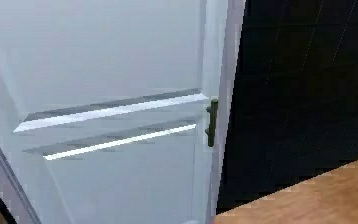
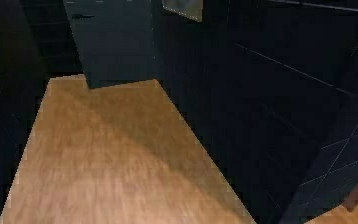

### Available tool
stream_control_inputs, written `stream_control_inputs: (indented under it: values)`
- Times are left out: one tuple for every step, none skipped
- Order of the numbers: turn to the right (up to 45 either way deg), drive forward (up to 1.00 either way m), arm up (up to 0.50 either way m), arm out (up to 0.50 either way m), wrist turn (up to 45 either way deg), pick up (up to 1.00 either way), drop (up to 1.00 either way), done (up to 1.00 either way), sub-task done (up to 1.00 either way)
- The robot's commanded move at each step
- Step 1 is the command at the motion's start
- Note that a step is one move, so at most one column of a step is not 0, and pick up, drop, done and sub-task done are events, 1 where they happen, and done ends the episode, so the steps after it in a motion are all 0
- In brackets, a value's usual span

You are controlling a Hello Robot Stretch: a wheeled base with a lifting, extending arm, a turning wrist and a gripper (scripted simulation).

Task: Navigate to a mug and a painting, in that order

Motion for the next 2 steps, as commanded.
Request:
stream_control_inputs:
  values:
    - [-45.0, 0.00, 0.00, 0.00, 0.0, 0.00, 0.00, 0.00, 0.00]
    - [-27.0, 0.00, 0.00, 0.00, 0.0, 0.00, 0.00, 0.00, 0.00]
